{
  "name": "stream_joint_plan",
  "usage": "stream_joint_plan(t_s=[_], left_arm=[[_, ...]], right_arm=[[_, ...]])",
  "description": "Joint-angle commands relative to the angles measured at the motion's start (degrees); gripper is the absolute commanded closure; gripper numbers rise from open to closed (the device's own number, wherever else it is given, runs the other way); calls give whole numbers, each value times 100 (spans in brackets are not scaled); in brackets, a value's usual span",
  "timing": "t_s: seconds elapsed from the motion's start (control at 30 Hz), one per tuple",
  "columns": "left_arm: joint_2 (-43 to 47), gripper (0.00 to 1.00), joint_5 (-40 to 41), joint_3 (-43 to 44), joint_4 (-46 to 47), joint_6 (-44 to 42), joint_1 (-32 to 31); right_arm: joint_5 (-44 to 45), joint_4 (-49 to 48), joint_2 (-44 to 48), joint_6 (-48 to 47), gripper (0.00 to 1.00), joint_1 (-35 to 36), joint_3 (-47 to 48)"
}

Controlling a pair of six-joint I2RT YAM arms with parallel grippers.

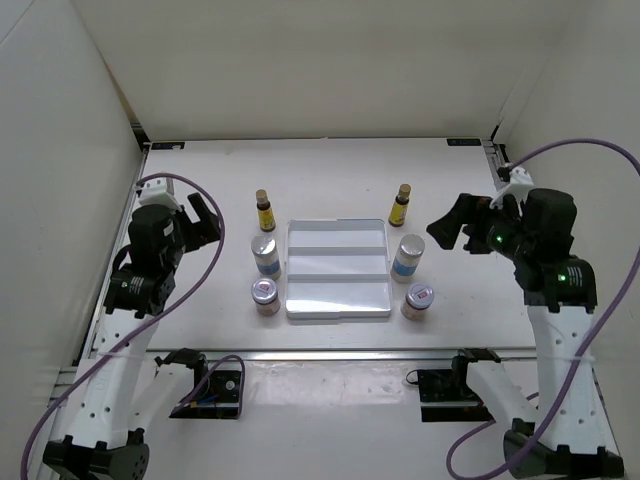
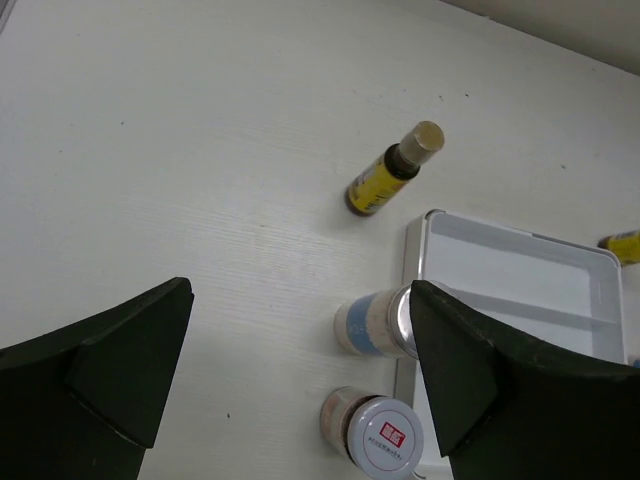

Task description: Organize the condiment bottles

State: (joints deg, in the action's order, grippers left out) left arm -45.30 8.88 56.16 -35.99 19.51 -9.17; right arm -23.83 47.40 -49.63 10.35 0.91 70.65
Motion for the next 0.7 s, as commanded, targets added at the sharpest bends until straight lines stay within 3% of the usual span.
stream_joint_plan(t_s=[0.0,0.07,0.1,0.2,0.3,0.67], left_arm=[[-172,0,500,-26,-119,211,-15],[-251,0,326,-26,-119,211,-15],[-365,0,229,-26,-119,211,-15],[-567,0,123,88,-119,159,-15],[-629,0,-9,88,-119,237,-15],[-559,0,131,-105,-119,537,-15]], right_arm=[[1148,374,313,893,0,-3,-60],[2500,1233,313,2333,0,198,-113],[2689,1298,392,2549,0,199,-165],[1647,973,392,1638,7,199,-456],[1829,1254,182,1585,0,199,-692],[1584,1545,-688,1680,0,533,-1168]])
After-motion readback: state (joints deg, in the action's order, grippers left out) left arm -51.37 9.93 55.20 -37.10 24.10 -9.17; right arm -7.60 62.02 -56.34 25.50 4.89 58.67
